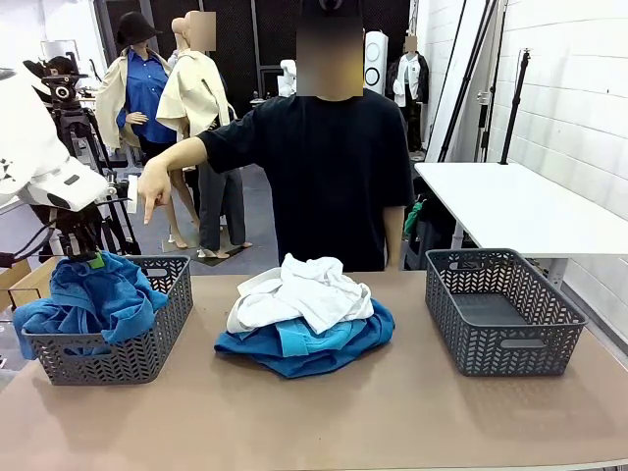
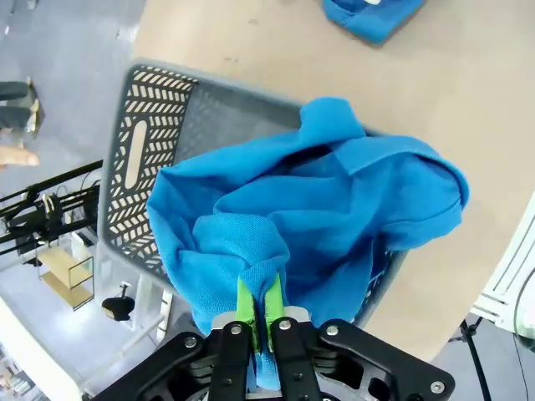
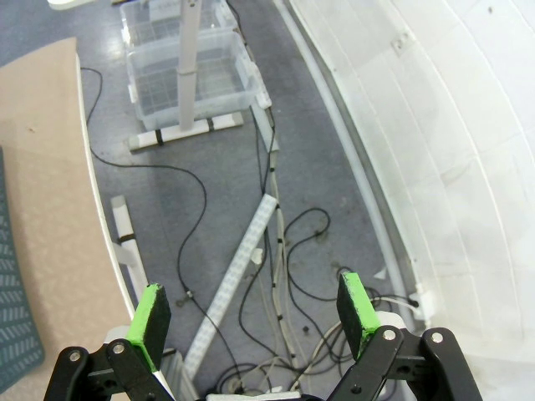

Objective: Sort the tops and bottoms.
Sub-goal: Sort the clothes according to human instructions.

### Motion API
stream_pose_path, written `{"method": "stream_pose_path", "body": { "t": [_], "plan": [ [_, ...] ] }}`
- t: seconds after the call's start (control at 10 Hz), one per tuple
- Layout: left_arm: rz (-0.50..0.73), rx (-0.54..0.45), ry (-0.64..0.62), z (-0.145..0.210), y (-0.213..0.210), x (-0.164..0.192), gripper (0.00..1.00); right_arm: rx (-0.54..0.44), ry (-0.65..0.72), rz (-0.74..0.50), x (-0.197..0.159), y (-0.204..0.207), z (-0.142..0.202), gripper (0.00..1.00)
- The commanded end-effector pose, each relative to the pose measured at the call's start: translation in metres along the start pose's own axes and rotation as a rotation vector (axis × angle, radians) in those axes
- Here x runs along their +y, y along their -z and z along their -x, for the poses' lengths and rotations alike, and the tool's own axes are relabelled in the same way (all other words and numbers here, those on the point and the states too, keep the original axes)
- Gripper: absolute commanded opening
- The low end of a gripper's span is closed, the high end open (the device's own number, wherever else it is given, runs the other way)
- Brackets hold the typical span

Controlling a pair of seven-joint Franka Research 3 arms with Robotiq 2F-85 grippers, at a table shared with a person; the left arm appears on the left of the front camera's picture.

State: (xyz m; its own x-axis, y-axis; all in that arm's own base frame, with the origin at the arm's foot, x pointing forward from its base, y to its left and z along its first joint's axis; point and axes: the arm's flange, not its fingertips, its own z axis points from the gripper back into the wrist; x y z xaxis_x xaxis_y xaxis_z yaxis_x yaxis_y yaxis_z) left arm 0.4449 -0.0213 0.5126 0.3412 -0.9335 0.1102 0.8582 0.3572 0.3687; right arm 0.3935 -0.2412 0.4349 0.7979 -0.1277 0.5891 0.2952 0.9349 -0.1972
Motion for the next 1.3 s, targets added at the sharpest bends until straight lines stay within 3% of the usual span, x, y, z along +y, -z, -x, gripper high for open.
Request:
{"method": "stream_pose_path", "body": {
  "t": [0.0, 0.2, 0.4, 0.8, 0.9, 1.2],
  "plan": [
    [-0.009, -0.039, 0.002, 0.007, 0.016, -0.008, 0.00, -0.002, -0.003, 0.001, 0.001, 0.000, -0.001, 1.00],
    [0.027, -0.068, -0.018, 0.007, 0.043, -0.028, 0.00, -0.002, -0.003, 0.001, 0.001, 0.000, -0.001, 1.00],
    [0.142, -0.098, -0.065, 0.006, 0.070, -0.048, 0.00, -0.002, -0.003, 0.001, 0.001, 0.000, -0.001, 1.00],
    [0.159, -0.056, -0.034, 0.014, 0.074, -0.054, 0.00, -0.002, -0.003, 0.001, 0.001, 0.000, -0.001, 1.00],
    [0.144, -0.048, -0.032, 0.015, 0.068, -0.048, 0.14, -0.002, -0.003, 0.001, 0.001, 0.000, -0.001, 1.00],
    [0.127, -0.076, -0.022, 0.011, 0.046, -0.037, 0.73, -0.002, -0.003, 0.001, 0.001, 0.000, -0.001, 1.00]
  ]
}}
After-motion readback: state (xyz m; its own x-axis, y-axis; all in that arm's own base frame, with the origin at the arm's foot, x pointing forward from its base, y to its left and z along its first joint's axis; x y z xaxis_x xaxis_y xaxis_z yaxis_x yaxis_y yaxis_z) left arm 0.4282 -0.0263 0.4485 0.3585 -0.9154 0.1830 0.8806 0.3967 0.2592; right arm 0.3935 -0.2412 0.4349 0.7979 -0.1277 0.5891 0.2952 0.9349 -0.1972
